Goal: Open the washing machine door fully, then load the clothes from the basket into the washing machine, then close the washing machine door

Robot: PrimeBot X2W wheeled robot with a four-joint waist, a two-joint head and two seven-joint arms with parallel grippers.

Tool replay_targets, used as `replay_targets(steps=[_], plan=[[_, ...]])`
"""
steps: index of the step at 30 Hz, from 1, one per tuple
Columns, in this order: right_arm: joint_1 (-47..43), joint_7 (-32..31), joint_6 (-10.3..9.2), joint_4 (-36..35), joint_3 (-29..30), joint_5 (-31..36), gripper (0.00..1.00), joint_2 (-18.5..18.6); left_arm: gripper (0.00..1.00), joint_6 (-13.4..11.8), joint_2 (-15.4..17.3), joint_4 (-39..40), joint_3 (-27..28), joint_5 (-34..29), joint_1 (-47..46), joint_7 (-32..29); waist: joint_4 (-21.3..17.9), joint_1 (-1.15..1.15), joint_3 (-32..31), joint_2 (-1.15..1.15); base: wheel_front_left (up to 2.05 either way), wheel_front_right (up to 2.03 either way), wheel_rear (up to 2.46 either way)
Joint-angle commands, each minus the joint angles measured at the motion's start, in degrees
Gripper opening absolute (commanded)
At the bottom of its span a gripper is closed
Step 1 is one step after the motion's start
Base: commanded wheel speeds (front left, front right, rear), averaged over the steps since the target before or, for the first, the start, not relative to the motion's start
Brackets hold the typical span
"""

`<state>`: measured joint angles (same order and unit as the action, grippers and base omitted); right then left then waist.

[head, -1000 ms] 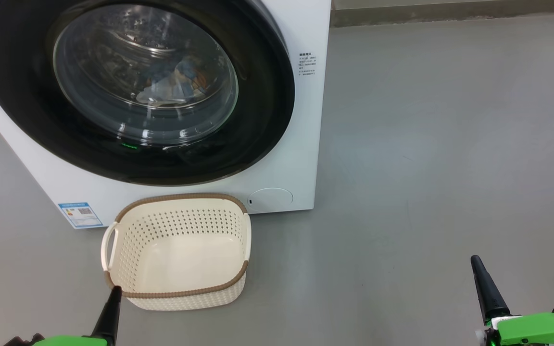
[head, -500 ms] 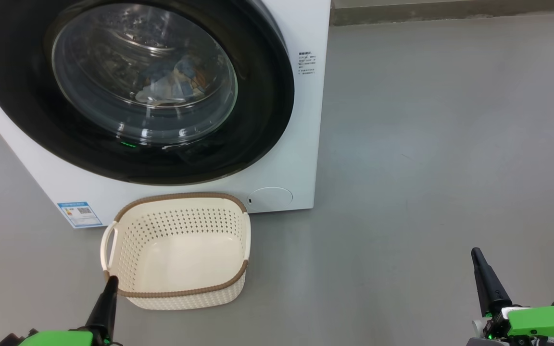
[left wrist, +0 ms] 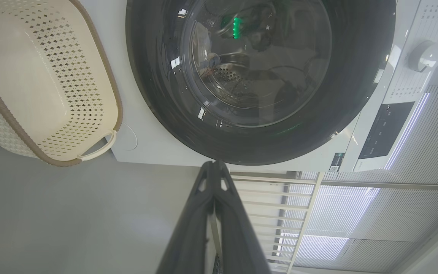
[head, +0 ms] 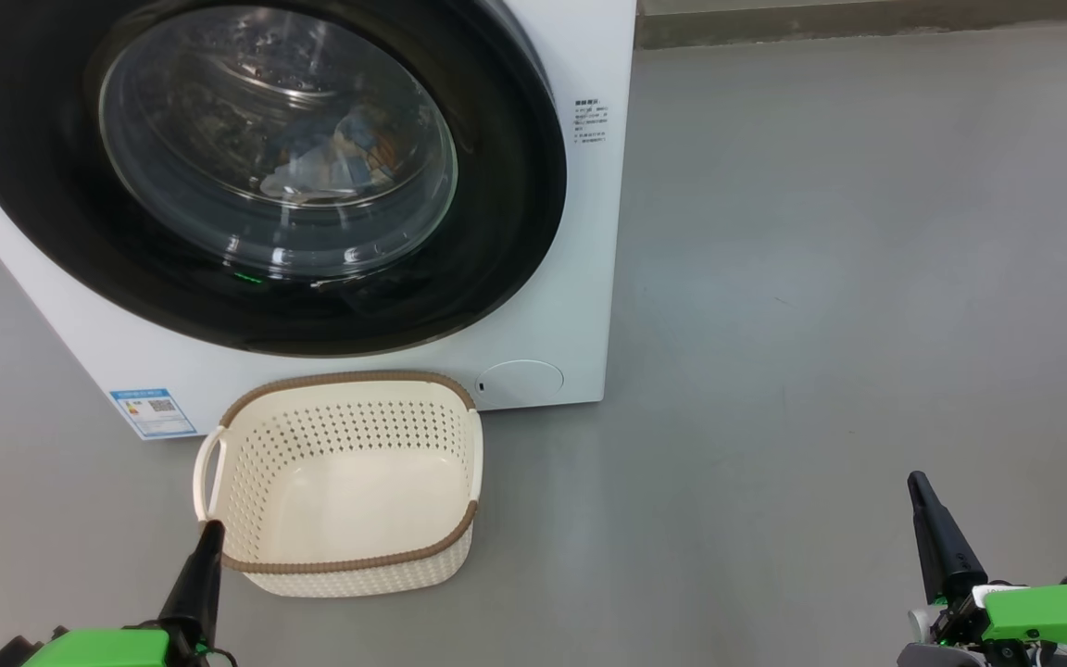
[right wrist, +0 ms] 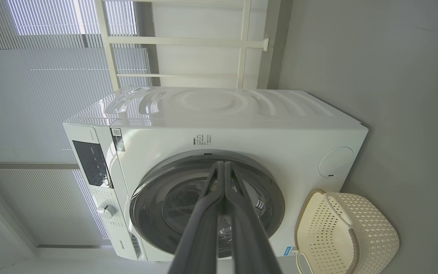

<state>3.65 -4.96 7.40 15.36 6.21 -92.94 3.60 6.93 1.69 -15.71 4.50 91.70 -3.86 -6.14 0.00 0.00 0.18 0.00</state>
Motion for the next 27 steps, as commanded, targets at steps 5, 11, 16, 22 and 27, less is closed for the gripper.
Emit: replay_targets(steps=[5,11,16,22,27], plan=[[2.4,-0.5,0.09,-1.4,-1.0,-0.3,0.00,0.2,0.00,0.6,1.2,1.6,2.0,0.5,-2.3,-0.3,0.0,0.00,0.0,0.00,0.00,0.00,0.00],[2.4,-0.6,0.09,-1.4,-0.9,-0.2,0.00,0.2,0.00,0.6,1.2,1.6,2.0,0.5,-2.3,-0.3,0.0,0.00,0.0,0.00,0.00,0.00,0.00],[2.4,-0.6,0.09,-1.4,-0.8,-0.2,0.00,0.1,0.00,0.6,1.2,1.6,2.0,0.5,-2.3,-0.3,0.0,0.00,0.0,0.00,0.00,0.00,0.00],[2.4,-0.7,0.09,-1.4,-0.7,-0.1,0.00,0.0,0.00,0.6,1.2,1.7,2.0,0.5,-2.3,-0.3,0.0,0.00,0.0,0.00,0.00,0.00,0.00],[2.4,-0.8,0.09,-1.4,-0.7,0.0,0.00,0.0,0.00,0.6,1.2,1.7,2.0,0.5,-2.3,-0.3,0.0,0.00,0.0,0.00,0.00,0.00,0.00]])
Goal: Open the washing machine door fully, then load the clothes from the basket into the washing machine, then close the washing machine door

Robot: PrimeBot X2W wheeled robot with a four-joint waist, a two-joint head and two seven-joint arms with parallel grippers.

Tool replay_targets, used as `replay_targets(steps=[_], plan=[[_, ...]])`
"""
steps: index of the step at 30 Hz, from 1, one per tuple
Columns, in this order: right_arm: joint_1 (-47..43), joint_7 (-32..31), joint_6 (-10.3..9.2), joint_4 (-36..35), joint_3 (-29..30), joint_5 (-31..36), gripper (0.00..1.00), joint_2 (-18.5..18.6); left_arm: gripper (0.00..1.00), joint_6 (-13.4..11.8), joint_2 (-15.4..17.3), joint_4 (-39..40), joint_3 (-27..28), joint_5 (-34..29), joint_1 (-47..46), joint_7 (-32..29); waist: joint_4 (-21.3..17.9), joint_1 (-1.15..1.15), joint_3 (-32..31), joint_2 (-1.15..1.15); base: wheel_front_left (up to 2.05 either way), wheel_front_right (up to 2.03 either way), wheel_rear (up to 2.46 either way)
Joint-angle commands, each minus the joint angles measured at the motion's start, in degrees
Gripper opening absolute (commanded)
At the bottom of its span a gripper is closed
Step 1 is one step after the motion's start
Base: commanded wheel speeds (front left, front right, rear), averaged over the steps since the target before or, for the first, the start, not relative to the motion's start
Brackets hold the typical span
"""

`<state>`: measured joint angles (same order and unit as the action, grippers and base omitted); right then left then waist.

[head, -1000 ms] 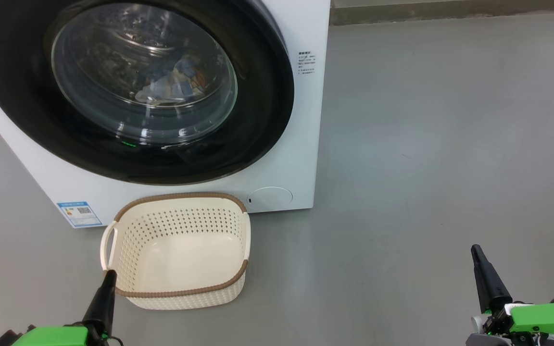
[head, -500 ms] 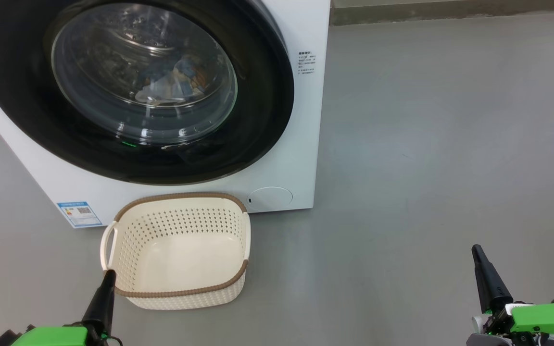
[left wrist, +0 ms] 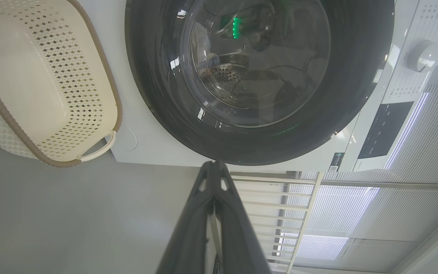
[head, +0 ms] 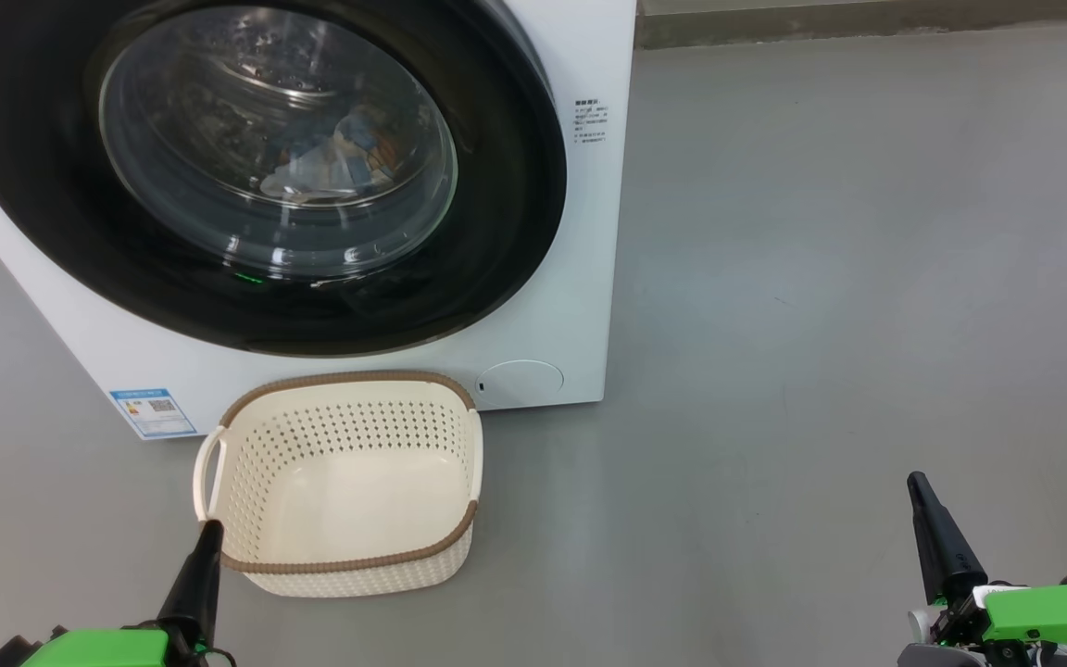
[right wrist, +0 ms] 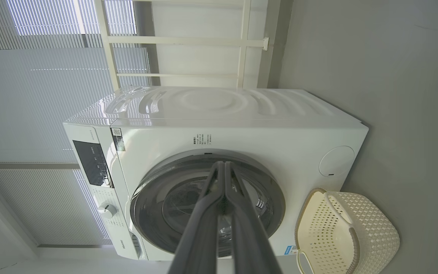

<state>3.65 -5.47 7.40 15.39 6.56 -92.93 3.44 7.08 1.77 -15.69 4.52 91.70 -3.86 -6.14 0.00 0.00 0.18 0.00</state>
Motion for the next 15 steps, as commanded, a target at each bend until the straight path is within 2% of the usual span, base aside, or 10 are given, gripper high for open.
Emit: replay_targets(steps=[1,15], plan=[[2.4,-0.3,0.09,-1.4,-1.0,0.0,0.00,0.1,0.00,0.4,1.1,1.6,2.0,0.5,-2.3,-0.3,0.0,0.00,0.0,0.00,0.00,0.00,0.00],[2.5,-0.4,0.09,-1.4,-0.8,0.1,0.00,0.0,0.00,0.4,1.1,1.6,2.0,0.5,-2.3,-0.3,0.0,0.00,0.0,0.00,0.00,0.00,0.00]])
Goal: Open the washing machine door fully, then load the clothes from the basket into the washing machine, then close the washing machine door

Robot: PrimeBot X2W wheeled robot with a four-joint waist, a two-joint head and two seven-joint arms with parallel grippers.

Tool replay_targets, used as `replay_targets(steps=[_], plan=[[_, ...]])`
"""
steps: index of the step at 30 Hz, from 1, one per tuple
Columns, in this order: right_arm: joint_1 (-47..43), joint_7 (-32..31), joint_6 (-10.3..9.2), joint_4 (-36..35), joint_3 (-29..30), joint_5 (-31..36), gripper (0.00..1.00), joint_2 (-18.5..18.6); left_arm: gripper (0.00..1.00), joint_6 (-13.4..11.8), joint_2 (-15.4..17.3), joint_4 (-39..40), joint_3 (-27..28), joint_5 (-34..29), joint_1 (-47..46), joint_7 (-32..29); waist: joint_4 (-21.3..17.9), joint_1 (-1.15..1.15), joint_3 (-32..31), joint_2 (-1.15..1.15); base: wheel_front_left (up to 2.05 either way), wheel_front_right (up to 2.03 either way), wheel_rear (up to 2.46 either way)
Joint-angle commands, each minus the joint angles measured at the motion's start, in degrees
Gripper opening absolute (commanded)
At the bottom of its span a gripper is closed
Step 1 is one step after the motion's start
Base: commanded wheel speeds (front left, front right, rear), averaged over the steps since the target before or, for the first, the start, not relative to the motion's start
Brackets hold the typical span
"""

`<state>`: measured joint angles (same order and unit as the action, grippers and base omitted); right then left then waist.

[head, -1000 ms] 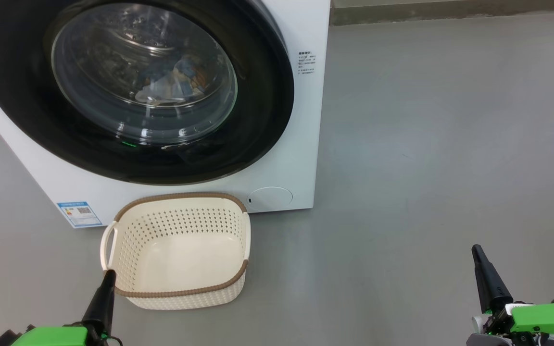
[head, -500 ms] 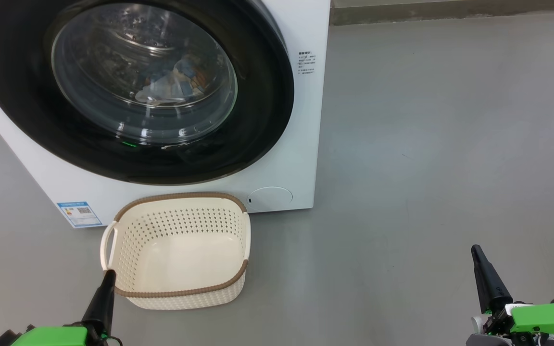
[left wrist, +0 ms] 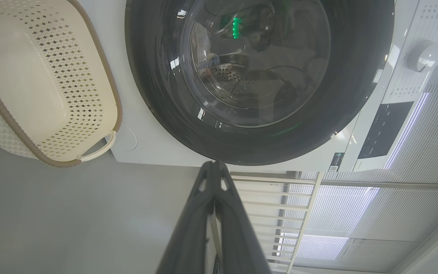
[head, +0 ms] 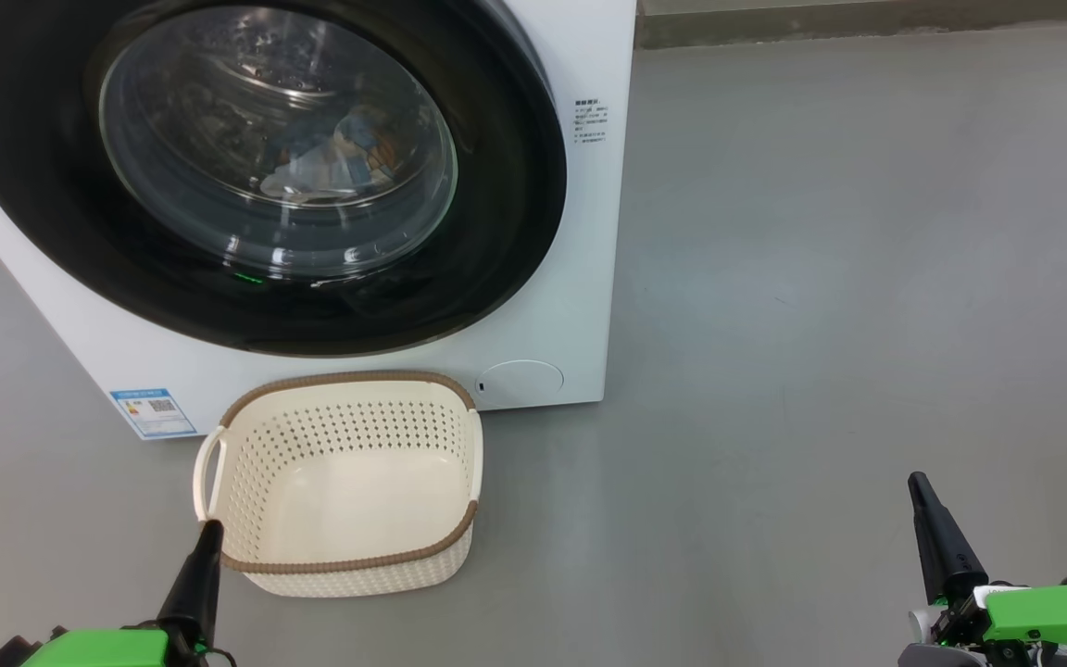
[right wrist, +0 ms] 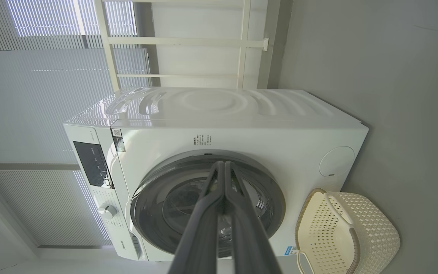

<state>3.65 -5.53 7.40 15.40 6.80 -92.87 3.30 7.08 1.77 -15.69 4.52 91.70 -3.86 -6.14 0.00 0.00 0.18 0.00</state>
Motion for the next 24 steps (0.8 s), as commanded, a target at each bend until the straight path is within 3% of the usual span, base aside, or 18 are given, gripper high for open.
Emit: replay_targets(steps=[1,24], plan=[[2.5,-0.4,0.09,-1.4,-1.0,0.1,0.00,0.1,0.00,0.4,1.1,1.6,2.0,0.5,-2.3,-0.3,0.0,0.00,0.0,0.00,0.00,0.00,0.00],[2.5,-0.5,0.09,-1.4,-0.8,0.3,0.00,0.0,0.00,0.4,1.1,1.6,2.0,0.5,-2.3,-0.3,0.0,0.00,0.0,0.00,0.00,0.00,0.00]])
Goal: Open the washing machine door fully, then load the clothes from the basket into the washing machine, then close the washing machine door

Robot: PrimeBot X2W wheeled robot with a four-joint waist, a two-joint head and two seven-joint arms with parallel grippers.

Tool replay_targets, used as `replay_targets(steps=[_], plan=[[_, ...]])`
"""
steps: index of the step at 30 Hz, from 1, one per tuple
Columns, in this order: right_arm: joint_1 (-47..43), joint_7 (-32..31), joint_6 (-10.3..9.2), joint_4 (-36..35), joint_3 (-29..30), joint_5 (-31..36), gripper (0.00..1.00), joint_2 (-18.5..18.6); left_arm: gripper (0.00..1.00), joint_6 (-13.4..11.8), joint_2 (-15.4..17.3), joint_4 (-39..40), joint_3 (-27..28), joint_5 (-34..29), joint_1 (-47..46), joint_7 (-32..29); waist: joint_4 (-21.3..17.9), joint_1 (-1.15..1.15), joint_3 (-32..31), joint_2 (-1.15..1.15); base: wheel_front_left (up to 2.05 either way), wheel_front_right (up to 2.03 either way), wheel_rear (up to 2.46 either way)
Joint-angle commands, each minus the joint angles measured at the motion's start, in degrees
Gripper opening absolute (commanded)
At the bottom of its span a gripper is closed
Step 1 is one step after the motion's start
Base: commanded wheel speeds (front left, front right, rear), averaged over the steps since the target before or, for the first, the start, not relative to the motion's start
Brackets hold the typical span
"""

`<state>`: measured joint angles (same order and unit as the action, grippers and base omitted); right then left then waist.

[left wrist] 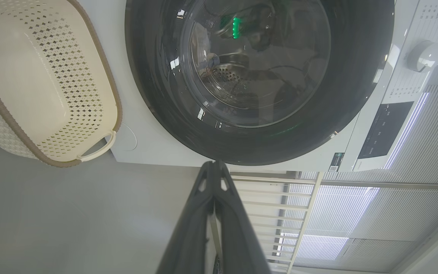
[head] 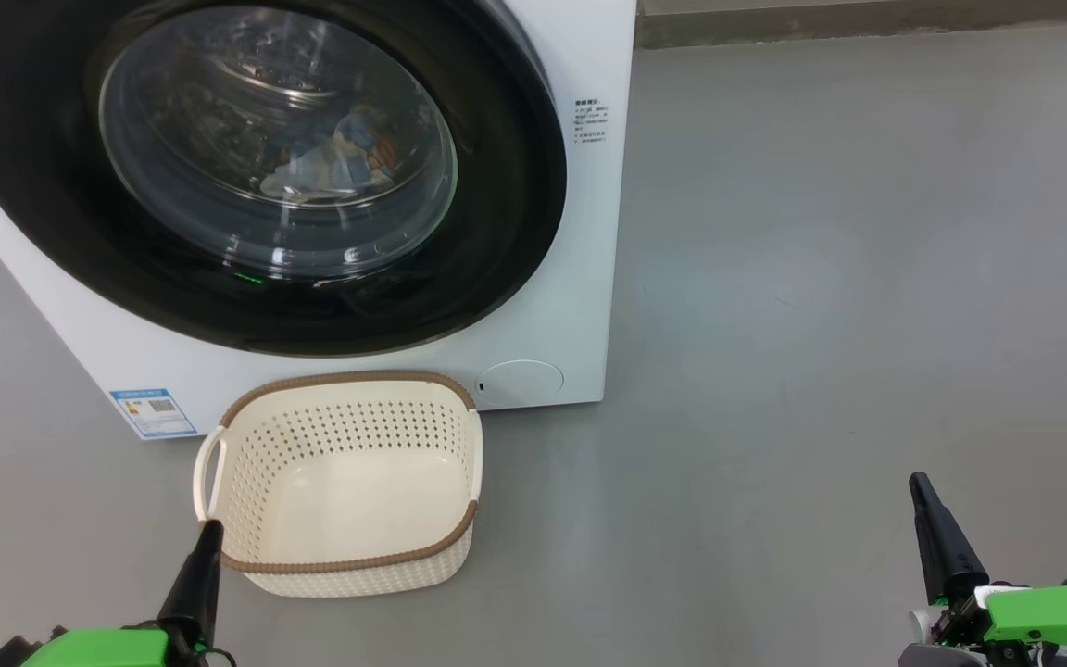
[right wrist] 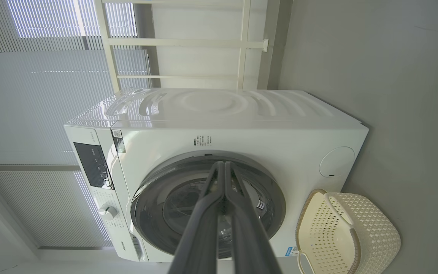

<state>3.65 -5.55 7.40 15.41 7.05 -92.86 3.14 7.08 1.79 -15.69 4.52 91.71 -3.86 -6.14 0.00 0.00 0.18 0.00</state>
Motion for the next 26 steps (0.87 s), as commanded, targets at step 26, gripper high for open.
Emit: replay_targets(steps=[26], plan=[[2.5,-0.7,0.09,-1.4,-0.9,0.4,0.00,0.0,0.00,0.4,1.1,1.6,2.0,0.5,-2.3,-0.3,0.0,0.00,0.0,0.00,0.00,0.00,0.00]])
